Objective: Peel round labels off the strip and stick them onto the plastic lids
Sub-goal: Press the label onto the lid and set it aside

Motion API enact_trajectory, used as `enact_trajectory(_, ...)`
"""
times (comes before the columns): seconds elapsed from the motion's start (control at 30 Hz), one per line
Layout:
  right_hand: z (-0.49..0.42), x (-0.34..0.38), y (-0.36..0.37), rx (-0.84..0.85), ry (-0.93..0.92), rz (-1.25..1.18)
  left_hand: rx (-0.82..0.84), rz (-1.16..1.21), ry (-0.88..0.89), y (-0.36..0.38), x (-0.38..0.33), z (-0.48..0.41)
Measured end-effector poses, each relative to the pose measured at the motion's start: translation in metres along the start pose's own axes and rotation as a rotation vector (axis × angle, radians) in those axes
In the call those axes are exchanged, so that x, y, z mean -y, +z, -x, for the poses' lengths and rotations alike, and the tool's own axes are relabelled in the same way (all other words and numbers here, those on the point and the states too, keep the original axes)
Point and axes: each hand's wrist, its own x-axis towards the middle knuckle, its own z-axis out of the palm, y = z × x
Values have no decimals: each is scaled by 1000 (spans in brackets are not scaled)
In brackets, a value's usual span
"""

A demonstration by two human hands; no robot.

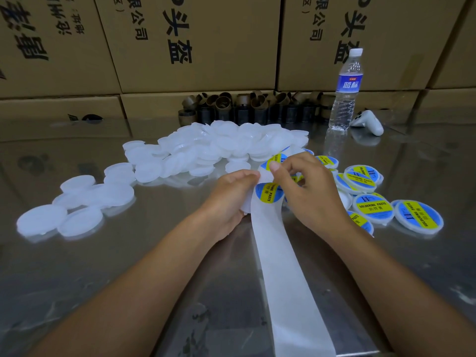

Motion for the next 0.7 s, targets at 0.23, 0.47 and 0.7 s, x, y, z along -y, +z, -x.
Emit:
enact_trajectory(0.23,-3,5,-5,-89,175,-245,-49,-8,-12,2,3,-2)
enact_trajectory(0.47,-11,7,-15,-362,305,-543,-183,-52,9,0,7,-5)
enact_trajectory(0.7,-5,9,-14,-209,160,-511,-307,121,124,-6,0,-12)
